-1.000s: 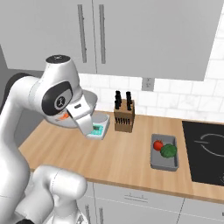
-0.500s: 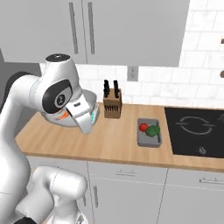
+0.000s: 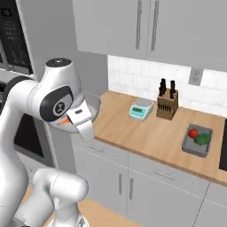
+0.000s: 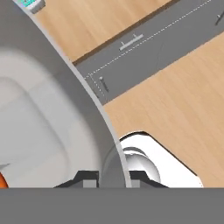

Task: Take the meat container that has the shrimp and place it on the second highest rack of the freezer. Then take the vegetable container that has the broccoli and tomato and place it on the highest rack of the freezer.

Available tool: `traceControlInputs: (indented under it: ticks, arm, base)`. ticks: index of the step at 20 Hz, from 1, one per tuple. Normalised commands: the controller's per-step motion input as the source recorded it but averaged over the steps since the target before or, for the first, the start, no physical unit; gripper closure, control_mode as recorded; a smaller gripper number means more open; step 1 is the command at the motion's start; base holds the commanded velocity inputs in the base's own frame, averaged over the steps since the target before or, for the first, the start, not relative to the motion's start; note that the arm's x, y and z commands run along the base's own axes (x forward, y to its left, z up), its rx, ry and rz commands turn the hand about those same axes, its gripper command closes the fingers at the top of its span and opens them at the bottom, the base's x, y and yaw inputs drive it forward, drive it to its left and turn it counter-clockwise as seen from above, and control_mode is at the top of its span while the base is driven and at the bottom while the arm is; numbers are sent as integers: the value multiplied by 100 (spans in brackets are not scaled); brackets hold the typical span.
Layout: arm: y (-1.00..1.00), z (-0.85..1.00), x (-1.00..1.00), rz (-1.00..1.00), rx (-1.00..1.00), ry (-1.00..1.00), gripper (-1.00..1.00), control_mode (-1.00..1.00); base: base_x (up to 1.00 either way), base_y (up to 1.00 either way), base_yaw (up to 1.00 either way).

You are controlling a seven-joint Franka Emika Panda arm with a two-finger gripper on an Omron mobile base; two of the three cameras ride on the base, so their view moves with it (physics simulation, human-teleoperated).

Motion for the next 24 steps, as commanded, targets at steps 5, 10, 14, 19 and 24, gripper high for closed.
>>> traceControlInputs:
  ticks: [5,10,14,19,24]
  arm:
    - [0,0,0,0,0,0,100,100]
    - [0,0,0,0,0,0,100,100]
    - [0,0,0,0,0,0,100,100]
    - [0,0,0,0,0,0,100,100]
    - [0,0,0,0,0,0,100,100]
  base:
    - [-27,0,95]
    - [-1,0,97]
    - [17,0,87]
    - [63,21,56]
    - [100,49,2]
